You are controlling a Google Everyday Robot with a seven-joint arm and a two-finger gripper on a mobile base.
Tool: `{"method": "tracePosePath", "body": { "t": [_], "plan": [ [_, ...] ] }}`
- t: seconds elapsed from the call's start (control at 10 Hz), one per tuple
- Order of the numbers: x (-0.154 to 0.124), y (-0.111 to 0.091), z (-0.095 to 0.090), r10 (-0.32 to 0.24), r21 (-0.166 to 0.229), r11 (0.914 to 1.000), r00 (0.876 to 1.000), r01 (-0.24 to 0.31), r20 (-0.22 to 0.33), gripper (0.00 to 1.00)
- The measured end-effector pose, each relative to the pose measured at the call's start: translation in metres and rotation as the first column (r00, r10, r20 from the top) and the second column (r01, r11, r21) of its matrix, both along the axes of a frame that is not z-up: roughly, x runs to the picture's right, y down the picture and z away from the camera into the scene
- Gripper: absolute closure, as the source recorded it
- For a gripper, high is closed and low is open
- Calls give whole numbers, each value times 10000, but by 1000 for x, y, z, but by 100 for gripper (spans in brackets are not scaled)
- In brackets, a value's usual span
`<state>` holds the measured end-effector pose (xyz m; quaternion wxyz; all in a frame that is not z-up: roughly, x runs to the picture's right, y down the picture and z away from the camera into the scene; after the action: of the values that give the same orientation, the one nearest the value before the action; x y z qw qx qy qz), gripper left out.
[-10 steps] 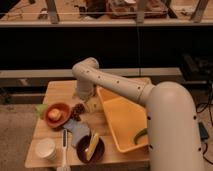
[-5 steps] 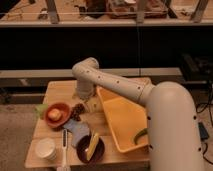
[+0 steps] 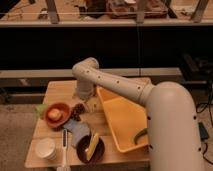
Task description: Place banana in tray
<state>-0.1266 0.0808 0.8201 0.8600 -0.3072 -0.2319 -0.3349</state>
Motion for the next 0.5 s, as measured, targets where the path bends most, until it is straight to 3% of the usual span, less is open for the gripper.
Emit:
{"method": "tracePosePath", "body": {
  "t": [0.3, 0.5],
  "plan": [
    [2, 0, -6, 5, 191, 9998, 10000, -6, 66, 20],
    [6, 7, -29, -61, 554, 9984, 9999, 55, 108, 20]
  ]
}}
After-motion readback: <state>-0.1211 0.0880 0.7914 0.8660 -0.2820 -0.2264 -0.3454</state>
